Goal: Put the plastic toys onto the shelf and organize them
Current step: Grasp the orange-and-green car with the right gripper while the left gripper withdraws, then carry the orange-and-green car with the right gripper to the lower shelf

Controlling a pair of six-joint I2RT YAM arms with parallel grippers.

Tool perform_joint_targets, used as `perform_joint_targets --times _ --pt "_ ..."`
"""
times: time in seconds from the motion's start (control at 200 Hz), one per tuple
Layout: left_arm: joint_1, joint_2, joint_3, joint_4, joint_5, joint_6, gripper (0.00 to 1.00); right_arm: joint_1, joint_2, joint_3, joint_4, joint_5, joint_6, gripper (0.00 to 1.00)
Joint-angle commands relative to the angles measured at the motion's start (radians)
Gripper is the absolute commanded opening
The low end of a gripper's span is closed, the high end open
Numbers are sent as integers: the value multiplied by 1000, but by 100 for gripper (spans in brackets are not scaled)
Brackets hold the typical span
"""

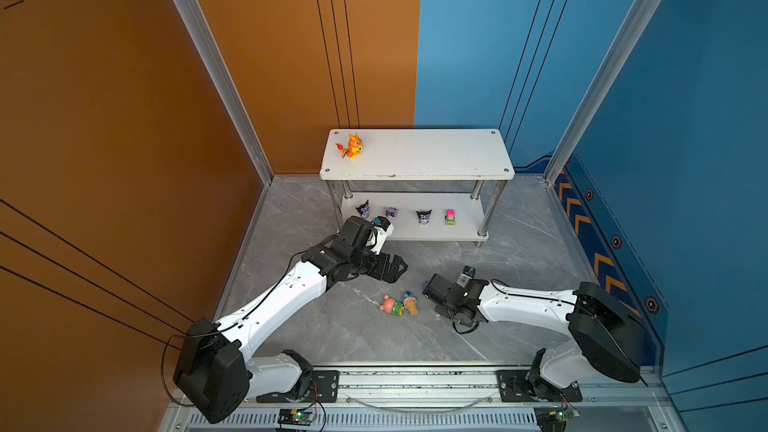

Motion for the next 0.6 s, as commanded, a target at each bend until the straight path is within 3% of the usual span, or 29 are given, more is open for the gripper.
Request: perform_joint_targets --times 0.0,0.375,0.591 --pt "10 8 -10 9 20 5 98 -3 -31 36 -57 66 -13 26" --pt "13 3 -8 11 34 2 98 -151 -20 317 -138 245 -291 26" --pt "16 1 -4 5 33 2 98 -275 68 427 -86 228 -426 26"
